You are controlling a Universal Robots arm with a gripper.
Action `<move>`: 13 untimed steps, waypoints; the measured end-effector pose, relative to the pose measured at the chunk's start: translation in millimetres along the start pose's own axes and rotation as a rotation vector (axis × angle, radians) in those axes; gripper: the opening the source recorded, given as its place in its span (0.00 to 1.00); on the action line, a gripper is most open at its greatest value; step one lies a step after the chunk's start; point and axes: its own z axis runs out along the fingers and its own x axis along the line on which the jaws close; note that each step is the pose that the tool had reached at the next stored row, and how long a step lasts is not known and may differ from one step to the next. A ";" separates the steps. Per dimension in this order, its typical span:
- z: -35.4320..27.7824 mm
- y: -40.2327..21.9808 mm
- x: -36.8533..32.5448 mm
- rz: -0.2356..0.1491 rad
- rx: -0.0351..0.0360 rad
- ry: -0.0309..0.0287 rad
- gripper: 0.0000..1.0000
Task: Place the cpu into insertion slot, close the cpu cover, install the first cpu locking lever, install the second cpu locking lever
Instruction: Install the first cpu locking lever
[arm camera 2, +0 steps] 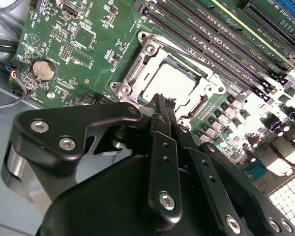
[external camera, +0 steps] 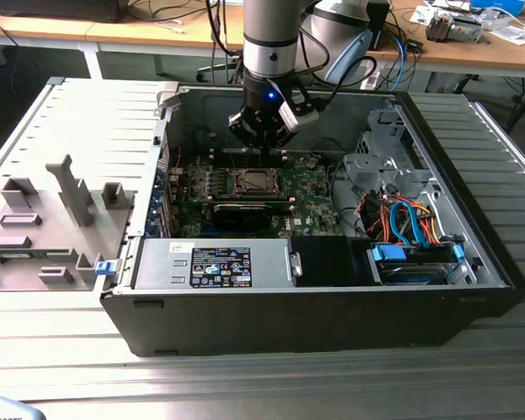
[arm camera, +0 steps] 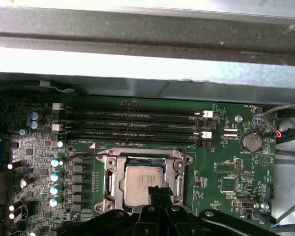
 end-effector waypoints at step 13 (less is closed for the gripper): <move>-0.3 0.3 6.8 0.000 0.0000 0.0001 0.11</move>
